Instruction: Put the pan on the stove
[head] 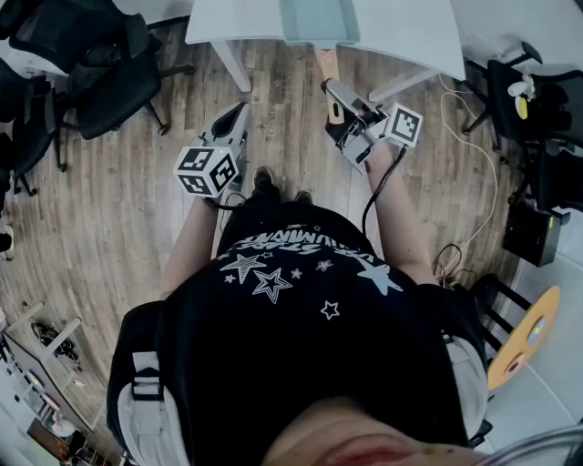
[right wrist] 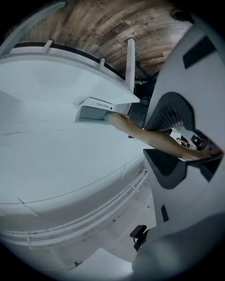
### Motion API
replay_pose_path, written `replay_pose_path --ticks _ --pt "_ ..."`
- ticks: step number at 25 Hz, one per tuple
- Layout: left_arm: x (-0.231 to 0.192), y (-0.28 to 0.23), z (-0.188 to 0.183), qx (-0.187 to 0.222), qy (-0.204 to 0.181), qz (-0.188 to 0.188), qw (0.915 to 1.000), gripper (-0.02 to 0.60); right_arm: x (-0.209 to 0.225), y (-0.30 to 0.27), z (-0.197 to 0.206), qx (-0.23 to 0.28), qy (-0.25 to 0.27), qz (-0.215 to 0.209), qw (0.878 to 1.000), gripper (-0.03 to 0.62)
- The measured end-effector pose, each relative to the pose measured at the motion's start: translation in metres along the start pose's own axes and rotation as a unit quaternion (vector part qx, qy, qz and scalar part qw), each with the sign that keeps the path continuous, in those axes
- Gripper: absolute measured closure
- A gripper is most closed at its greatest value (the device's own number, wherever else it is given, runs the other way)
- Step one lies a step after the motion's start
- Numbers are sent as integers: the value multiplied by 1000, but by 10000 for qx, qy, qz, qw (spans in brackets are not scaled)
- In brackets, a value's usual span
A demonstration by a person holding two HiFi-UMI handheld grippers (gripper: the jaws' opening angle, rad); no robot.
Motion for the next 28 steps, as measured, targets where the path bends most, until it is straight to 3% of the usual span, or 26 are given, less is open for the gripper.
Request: replay_pose_path --ticks 9,28 --pt "36 12 16 85 -102 -22 9999 575 -8 31 23 33 -72 -109 9999 464" --pt "28 30 24 77 -122 -53 9999 575 -24 18 36 -196 287 -103 9993 462"
Point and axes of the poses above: the fingertips, and each gripper's own axes: y backward along the fingers, x to its right, z out of its underside, the point moved 2 cm from there along y, backward along the fingers, and after that the axes turned 8 degrees about -x, right-handed, at the moved point
